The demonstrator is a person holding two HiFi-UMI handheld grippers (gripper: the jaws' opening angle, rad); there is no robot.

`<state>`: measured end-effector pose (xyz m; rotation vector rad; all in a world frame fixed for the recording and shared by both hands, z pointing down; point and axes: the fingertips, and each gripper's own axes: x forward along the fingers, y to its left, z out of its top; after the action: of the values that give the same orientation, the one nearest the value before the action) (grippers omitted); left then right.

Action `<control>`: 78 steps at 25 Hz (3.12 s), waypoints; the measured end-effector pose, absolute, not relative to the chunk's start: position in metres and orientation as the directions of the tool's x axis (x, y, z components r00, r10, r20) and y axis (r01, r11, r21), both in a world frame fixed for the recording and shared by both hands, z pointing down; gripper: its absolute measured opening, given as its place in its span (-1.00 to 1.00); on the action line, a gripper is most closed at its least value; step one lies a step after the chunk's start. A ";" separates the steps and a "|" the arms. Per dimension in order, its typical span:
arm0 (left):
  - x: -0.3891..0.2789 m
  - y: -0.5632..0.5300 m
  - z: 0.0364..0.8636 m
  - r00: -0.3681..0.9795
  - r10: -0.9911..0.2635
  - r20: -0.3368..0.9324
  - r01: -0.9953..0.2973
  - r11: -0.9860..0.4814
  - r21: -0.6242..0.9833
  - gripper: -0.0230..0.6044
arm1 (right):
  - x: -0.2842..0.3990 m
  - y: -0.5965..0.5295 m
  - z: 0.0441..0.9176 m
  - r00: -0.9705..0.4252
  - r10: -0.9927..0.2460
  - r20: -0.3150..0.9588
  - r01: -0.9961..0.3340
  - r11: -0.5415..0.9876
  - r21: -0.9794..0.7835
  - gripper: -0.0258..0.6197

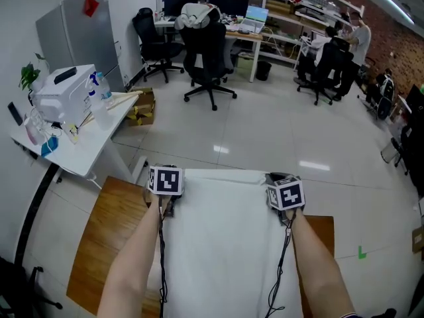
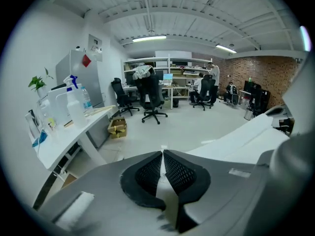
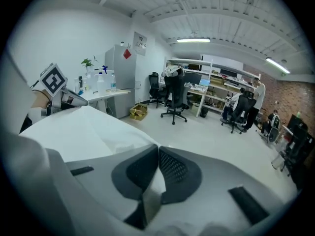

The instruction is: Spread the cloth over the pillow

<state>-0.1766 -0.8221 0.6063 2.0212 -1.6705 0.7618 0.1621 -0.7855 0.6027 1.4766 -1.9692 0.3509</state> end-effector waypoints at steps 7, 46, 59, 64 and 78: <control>-0.177 -0.826 0.621 0.193 -0.711 0.677 -0.963 -0.269 -0.008 -0.88 | 0.162 -0.786 0.608 -0.198 -0.744 0.638 -0.943 0.321 0.082 -0.83; -0.156 -0.665 0.454 0.220 -0.888 0.403 -0.975 -0.214 0.059 -0.72 | 0.177 -0.648 0.442 -0.174 -0.925 0.339 -0.977 0.205 0.057 -0.81; -0.111 -0.507 0.387 0.258 -0.926 0.277 -0.966 -0.256 0.045 -0.78 | 0.141 -0.495 0.376 -0.304 -0.932 0.196 -0.946 0.320 0.056 -0.91; -0.094 -0.438 0.372 0.285 -0.926 0.246 -0.958 -0.277 0.069 -0.78 | 0.127 -0.428 0.361 -0.362 -0.921 0.143 -0.926 0.373 0.060 -0.91; -0.075 -0.280 0.326 0.354 -0.930 0.103 -0.935 -0.349 0.062 -0.78 | 0.072 -0.270 0.329 -0.524 -0.852 0.017 -0.851 0.524 0.030 -0.90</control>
<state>-0.0755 -0.2800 0.3259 2.4920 -1.7240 0.0753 0.0720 -0.2697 0.3295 1.5187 -2.7167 -0.0283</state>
